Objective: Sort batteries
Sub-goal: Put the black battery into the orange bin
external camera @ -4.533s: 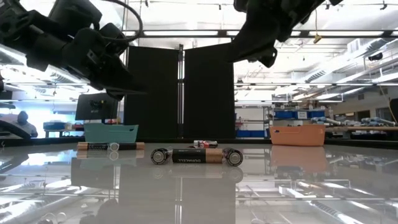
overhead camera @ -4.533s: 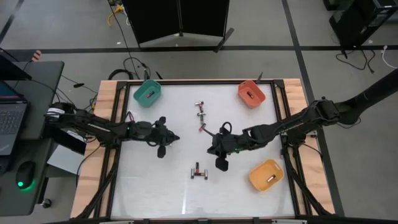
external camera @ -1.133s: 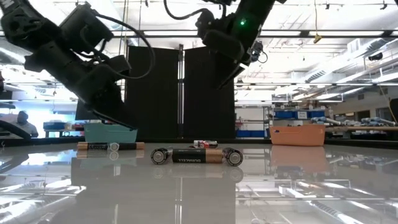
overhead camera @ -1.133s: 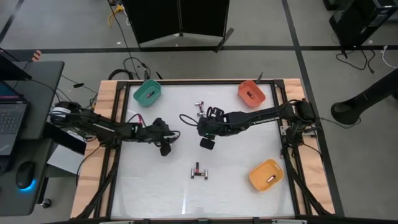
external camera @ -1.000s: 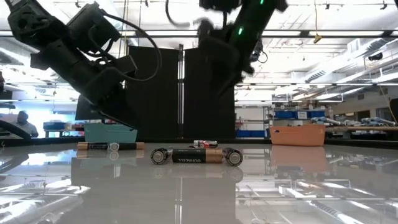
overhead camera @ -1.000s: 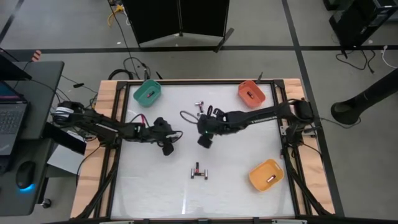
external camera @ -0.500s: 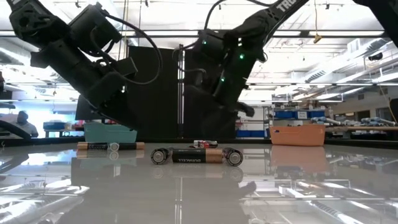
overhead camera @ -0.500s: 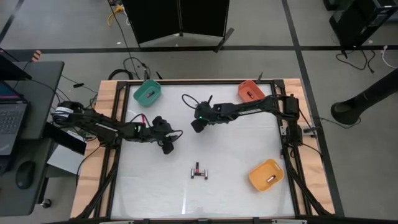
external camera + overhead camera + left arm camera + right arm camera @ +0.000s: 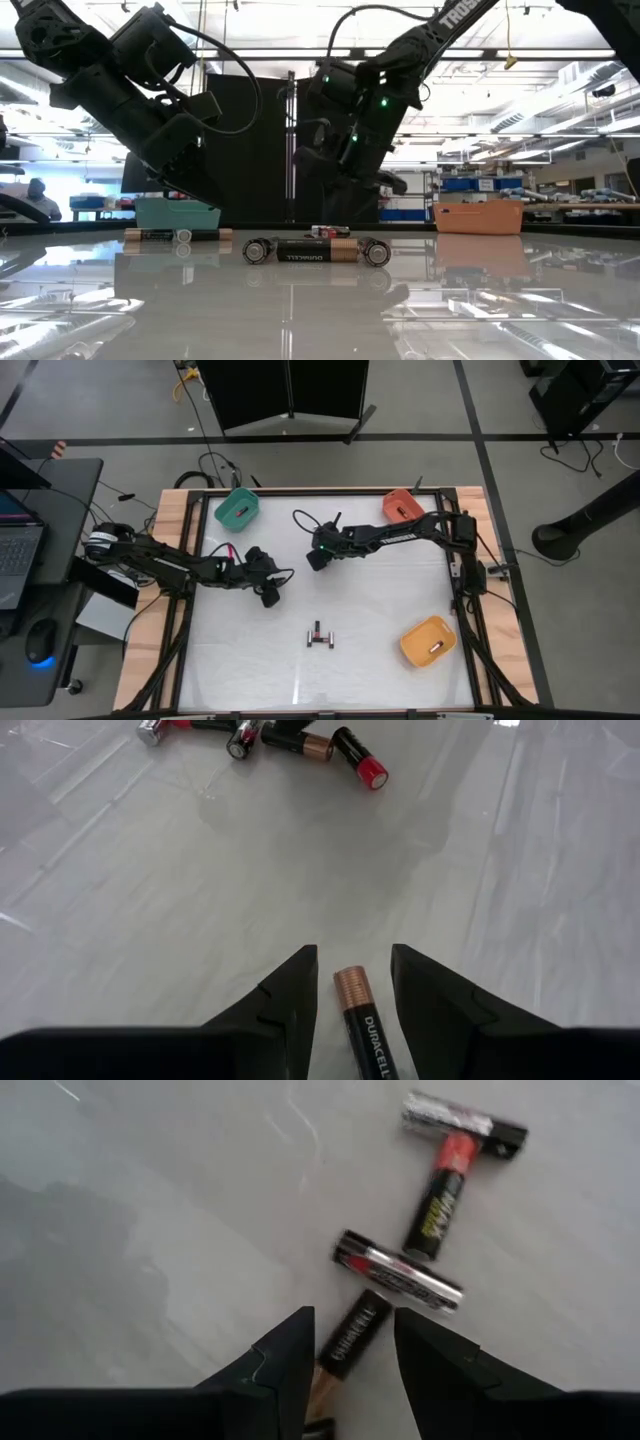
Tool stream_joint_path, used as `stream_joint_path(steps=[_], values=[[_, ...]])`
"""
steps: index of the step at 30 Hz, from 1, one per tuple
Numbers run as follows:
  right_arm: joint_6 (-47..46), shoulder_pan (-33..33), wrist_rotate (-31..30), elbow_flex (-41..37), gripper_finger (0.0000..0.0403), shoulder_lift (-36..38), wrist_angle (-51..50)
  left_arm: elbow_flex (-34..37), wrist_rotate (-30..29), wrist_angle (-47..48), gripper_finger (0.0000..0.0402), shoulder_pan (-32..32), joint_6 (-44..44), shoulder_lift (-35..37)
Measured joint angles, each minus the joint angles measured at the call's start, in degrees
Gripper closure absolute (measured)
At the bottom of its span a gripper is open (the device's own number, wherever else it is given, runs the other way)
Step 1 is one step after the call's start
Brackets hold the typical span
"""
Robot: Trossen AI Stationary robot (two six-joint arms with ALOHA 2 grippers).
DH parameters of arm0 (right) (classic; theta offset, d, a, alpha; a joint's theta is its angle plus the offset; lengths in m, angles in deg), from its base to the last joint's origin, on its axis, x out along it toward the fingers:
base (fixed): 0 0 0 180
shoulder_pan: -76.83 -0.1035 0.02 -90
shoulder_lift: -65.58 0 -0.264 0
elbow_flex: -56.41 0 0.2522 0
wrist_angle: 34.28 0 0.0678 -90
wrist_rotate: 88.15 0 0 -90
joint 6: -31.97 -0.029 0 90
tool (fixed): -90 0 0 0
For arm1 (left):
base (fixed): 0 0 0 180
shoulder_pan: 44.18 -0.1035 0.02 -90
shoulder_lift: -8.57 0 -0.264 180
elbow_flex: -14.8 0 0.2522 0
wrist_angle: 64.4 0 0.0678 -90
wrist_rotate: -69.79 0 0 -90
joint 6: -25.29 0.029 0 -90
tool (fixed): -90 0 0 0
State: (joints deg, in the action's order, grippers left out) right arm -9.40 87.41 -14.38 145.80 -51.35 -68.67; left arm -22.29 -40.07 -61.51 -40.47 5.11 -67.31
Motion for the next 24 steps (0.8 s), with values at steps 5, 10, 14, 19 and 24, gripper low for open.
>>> stream_joint_path(steps=[5,10,14,19,24], values=[[0.1,0.6,1.2,0.1,0.0253,-2.4,1.1,0.0,0.2,0.0,0.0264,0.0,0.0,0.0],[0.5,0.6,1.0,0.1,0.0278,-2.7,0.8,0.0,0.3,0.1,0.0264,0.0,0.1,0.0],[2.4,0.6,1.0,0.2,0.0326,-2.7,0.4,0.0,0.4,0.1,0.0264,0.0,0.1,0.0],[6.4,0.4,0.9,0.2,0.0343,-2.4,-0.1,0.0,0.5,0.1,0.0264,0.0,0.1,0.0],[9.2,-0.1,1.4,-0.2,0.0343,0.3,-3.1,0.0,0.5,0.1,0.0270,0.0,0.3,0.0]])
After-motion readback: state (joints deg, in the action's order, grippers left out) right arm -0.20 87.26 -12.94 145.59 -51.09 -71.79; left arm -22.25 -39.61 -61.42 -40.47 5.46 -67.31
